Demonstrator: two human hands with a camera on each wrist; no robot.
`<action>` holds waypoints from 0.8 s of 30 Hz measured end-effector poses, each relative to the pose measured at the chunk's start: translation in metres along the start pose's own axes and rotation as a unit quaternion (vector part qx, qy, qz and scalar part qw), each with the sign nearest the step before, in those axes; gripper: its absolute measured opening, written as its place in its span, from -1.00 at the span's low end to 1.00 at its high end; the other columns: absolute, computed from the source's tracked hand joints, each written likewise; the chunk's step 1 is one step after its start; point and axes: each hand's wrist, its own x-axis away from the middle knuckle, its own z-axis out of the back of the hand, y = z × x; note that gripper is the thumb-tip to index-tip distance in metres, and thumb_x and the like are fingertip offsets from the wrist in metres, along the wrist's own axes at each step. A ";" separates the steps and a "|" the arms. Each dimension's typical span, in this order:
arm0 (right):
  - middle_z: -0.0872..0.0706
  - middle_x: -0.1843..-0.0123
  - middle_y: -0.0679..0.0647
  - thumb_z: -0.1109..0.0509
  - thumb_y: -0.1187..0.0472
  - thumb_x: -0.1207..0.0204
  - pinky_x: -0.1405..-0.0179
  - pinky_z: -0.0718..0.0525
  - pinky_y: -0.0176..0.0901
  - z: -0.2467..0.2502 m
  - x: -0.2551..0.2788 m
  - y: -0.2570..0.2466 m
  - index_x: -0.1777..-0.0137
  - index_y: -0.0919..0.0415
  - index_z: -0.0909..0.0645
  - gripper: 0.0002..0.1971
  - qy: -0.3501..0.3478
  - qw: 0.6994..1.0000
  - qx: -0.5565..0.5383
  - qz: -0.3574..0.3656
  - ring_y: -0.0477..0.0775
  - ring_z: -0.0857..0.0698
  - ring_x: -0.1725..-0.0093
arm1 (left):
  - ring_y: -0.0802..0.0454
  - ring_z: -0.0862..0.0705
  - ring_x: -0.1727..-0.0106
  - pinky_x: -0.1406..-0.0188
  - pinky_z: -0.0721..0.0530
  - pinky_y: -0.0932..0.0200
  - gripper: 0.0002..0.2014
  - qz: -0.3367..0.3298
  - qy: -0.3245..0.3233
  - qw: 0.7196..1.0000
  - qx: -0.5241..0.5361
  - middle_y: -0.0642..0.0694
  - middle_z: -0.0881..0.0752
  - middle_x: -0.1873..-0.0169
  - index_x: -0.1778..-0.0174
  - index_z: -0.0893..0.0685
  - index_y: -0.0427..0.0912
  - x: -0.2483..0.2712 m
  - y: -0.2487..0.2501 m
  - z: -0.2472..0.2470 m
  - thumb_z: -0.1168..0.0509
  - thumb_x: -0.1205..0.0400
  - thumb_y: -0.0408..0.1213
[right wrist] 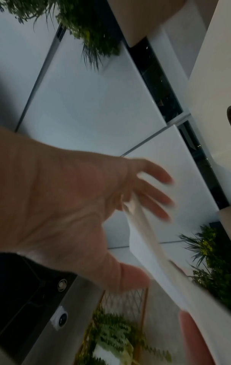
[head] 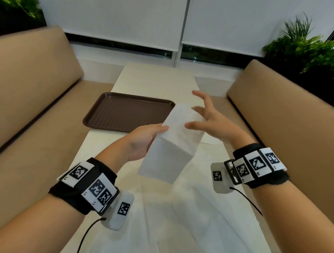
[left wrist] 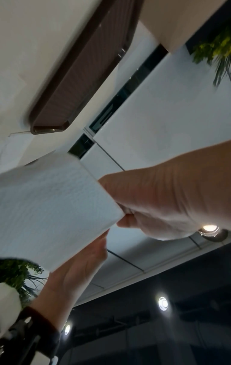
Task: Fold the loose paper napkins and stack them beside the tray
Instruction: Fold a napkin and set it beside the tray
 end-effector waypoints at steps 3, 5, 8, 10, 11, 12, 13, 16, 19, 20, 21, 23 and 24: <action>-0.76 -0.05 0.11 -0.41 0.45 -0.50 -0.12 -0.74 0.07 0.003 0.000 0.018 -0.48 -0.15 -0.18 -0.28 -0.050 0.997 -0.055 -0.011 0.19 -0.78 -0.04 | -0.04 -0.78 -0.01 -0.02 -0.74 0.05 -0.75 0.015 -0.031 0.997 -0.066 -0.12 -0.80 -0.05 -0.26 -0.63 -0.09 -0.001 -0.011 0.006 -0.26 -0.67 -0.28; -0.75 -0.07 0.21 -0.41 0.46 -0.50 -0.11 -0.73 0.13 0.001 0.004 0.046 -0.36 -0.17 -0.27 -0.37 -0.021 0.996 -0.086 -0.034 0.26 -0.77 -0.01 | -0.14 -0.73 -0.18 -0.13 -0.72 -0.09 -0.48 0.029 -0.058 0.991 -0.120 -0.21 -0.72 -0.21 -0.40 -0.49 0.08 -0.003 -0.030 0.016 -0.41 -0.56 -0.40; -0.63 -0.03 0.24 -0.47 0.40 -0.46 0.12 -0.72 0.02 -0.005 0.014 0.102 -0.10 -0.05 -0.46 -0.61 0.037 0.992 -0.103 -0.070 0.20 -0.72 0.13 | -0.18 -0.70 -0.18 -0.03 -0.75 -0.01 -0.20 0.060 -0.006 0.991 -0.117 -0.25 -0.60 -0.22 -0.37 -0.37 0.27 -0.011 -0.060 0.028 -0.49 -0.42 -0.57; -0.66 0.07 0.12 -0.49 0.39 -0.46 0.21 -0.62 -0.18 -0.010 0.020 0.134 0.10 0.09 -0.61 -0.82 0.077 0.990 -0.077 -0.095 -0.02 -0.69 0.23 | -0.14 -0.72 0.00 0.20 -0.74 0.12 -0.40 0.068 0.024 0.992 -0.102 -0.25 -0.64 -0.11 -0.25 -0.49 0.08 -0.023 -0.073 0.028 -0.45 -0.44 -0.60; -0.70 0.12 0.06 -0.49 0.38 -0.46 0.19 -0.60 -0.23 -0.010 0.022 0.148 0.18 0.14 -0.66 -0.87 0.098 0.987 -0.067 -0.104 -0.12 -0.69 0.27 | -0.11 -0.72 0.08 0.28 -0.71 0.18 -0.57 0.068 0.038 0.992 -0.103 -0.25 -0.67 -0.04 -0.13 -0.58 -0.06 -0.032 -0.078 0.026 -0.43 -0.47 -0.59; -0.73 0.13 0.01 -0.49 0.38 -0.46 0.18 -0.60 -0.27 -0.009 0.021 0.159 0.21 0.15 -0.70 -0.88 0.122 0.984 -0.064 -0.117 -0.18 -0.69 0.29 | -0.07 -0.71 0.14 0.32 -0.68 0.23 -0.75 0.068 0.058 0.989 -0.117 -0.24 -0.68 0.04 0.02 -0.65 -0.18 -0.044 -0.083 0.024 -0.41 -0.50 -0.58; -0.76 0.10 0.00 -0.48 0.37 -0.47 0.19 -0.62 -0.32 -0.006 0.019 0.168 0.19 0.15 -0.72 -0.89 0.144 0.979 -0.066 -0.132 -0.21 -0.70 0.31 | -0.04 -0.71 0.17 0.33 -0.67 0.27 -0.86 0.064 0.084 0.986 -0.131 -0.22 -0.70 0.11 0.16 -0.70 -0.24 -0.058 -0.086 0.022 -0.38 -0.52 -0.57; -0.74 -0.01 0.00 -0.40 0.45 -0.50 0.25 -0.69 -0.33 0.018 -0.001 0.184 0.07 0.11 -0.71 -0.79 0.182 0.967 -0.075 -0.162 -0.09 -0.70 0.27 | -0.04 -0.72 0.05 0.16 -0.70 0.21 -0.80 0.041 0.149 0.979 -0.135 -0.16 -0.77 0.10 0.26 -0.77 -0.20 -0.110 -0.085 0.014 -0.34 -0.57 -0.54; -0.66 -0.09 -0.02 -0.32 0.50 -0.47 0.20 -0.66 -0.23 0.047 -0.033 0.195 -0.03 0.09 -0.65 -0.70 0.207 0.964 -0.023 -0.167 -0.03 -0.65 0.16 | -0.13 -0.68 -0.18 -0.19 -0.66 -0.02 -0.71 -0.003 0.149 0.976 -0.156 -0.21 -0.72 -0.15 0.19 -0.76 -0.05 -0.163 -0.068 -0.001 -0.31 -0.56 -0.57; -0.65 -0.11 0.00 -0.32 0.50 -0.47 0.24 -0.63 -0.26 0.056 -0.045 0.199 -0.05 0.11 -0.63 -0.70 0.222 0.961 0.003 -0.166 -0.03 -0.64 0.16 | -0.19 -0.66 -0.21 -0.23 -0.63 -0.05 -0.69 -0.017 0.153 0.974 -0.164 -0.25 -0.70 -0.19 0.20 -0.75 -0.04 -0.179 -0.062 -0.006 -0.30 -0.55 -0.59; -0.65 -0.13 0.04 -0.31 0.49 -0.49 0.30 -0.60 -0.28 0.063 -0.056 0.204 -0.06 0.12 -0.63 -0.72 0.238 0.957 0.025 -0.166 0.00 -0.64 0.17 | -0.27 -0.65 -0.23 -0.24 -0.61 -0.09 -0.69 -0.034 0.164 0.971 -0.170 -0.30 -0.69 -0.20 0.21 -0.75 -0.07 -0.196 -0.057 -0.010 -0.30 -0.55 -0.60; -0.65 -0.22 0.14 -0.28 0.46 -0.54 0.25 -0.60 -0.27 0.074 -0.079 0.218 -0.12 0.16 -0.63 -0.74 0.251 0.949 0.069 -0.178 0.08 -0.67 0.06 | -0.42 -0.60 -0.26 -0.21 -0.60 -0.12 -0.74 -0.064 0.200 0.961 -0.183 -0.34 -0.71 -0.14 0.23 -0.76 -0.14 -0.226 -0.052 -0.016 -0.29 -0.58 -0.58; -0.62 -0.28 0.18 -0.27 0.44 -0.56 0.10 -0.60 -0.24 0.077 -0.090 0.227 -0.19 0.20 -0.64 -0.73 0.250 0.945 0.100 -0.187 0.13 -0.67 -0.08 | -0.40 -0.59 -0.27 -0.17 -0.61 -0.05 -0.75 -0.076 0.218 0.954 -0.192 -0.30 -0.73 -0.09 0.22 -0.76 -0.14 -0.240 -0.052 -0.016 -0.29 -0.60 -0.56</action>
